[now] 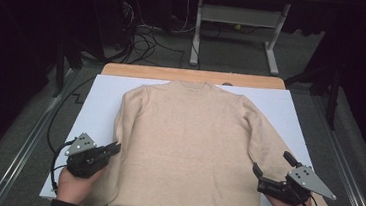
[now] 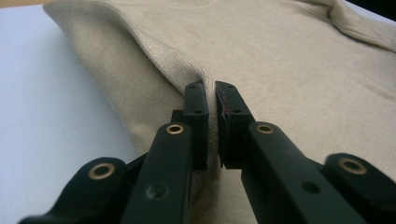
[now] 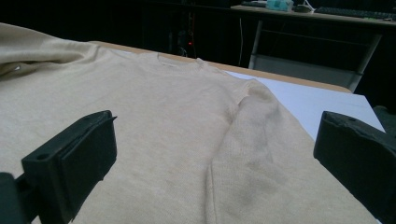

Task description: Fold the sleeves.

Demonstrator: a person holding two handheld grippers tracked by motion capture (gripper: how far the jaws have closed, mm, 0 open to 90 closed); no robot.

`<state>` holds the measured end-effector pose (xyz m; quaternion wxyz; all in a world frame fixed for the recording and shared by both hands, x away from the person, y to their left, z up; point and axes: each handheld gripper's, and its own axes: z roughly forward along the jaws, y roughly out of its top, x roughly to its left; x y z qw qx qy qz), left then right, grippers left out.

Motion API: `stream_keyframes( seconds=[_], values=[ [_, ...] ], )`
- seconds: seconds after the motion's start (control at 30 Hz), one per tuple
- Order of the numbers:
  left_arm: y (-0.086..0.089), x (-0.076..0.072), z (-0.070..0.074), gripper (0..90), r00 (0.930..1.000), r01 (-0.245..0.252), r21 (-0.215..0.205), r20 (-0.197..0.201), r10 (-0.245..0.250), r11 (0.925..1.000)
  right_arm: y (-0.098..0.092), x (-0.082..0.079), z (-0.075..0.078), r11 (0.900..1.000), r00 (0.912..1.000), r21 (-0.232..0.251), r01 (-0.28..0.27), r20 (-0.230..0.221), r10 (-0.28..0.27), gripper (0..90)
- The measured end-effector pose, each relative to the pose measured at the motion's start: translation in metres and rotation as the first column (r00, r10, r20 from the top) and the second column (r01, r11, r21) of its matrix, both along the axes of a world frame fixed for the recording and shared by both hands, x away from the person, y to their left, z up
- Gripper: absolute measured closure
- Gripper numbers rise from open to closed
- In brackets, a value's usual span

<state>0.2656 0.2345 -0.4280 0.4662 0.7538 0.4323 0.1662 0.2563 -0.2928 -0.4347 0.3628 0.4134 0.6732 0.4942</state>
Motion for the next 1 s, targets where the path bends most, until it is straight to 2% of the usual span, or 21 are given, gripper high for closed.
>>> stream_keyframes(
  seconds=[0.23, 0.5, 0.77, 1.0],
  values=[
    [-0.018, 0.009, 0.007, 82.8, 0.9992, 0.039, 0.014, -0.005, -0.039, 0.9991, 0.000, 0.000, 0.000, 1.000, 1.0000, 0.004, -0.001, -0.002, 0.001, 0.1],
    [-0.044, 0.018, 0.007, 82.8, 0.9956, 0.092, 0.043, -0.024, -0.091, 0.9948, -0.001, 0.000, 0.000, 1.000, 1.0000, 0.009, -0.001, 0.000, 0.001, 0.1],
    [-0.074, 0.029, 0.002, 82.6, 0.9887, 0.144, 0.090, -0.055, -0.139, 0.9855, -0.001, 0.000, 0.000, 1.000, 1.0000, 0.010, -0.003, 0.002, 0.002, 0.1],
    [-0.094, 0.040, 0.000, 82.6, 0.9833, 0.173, 0.117, -0.078, -0.164, 0.9781, -0.001, 0.000, 0.001, 1.000, 1.0000, 0.014, -0.003, 0.001, 0.003, 0.1]
  ],
)
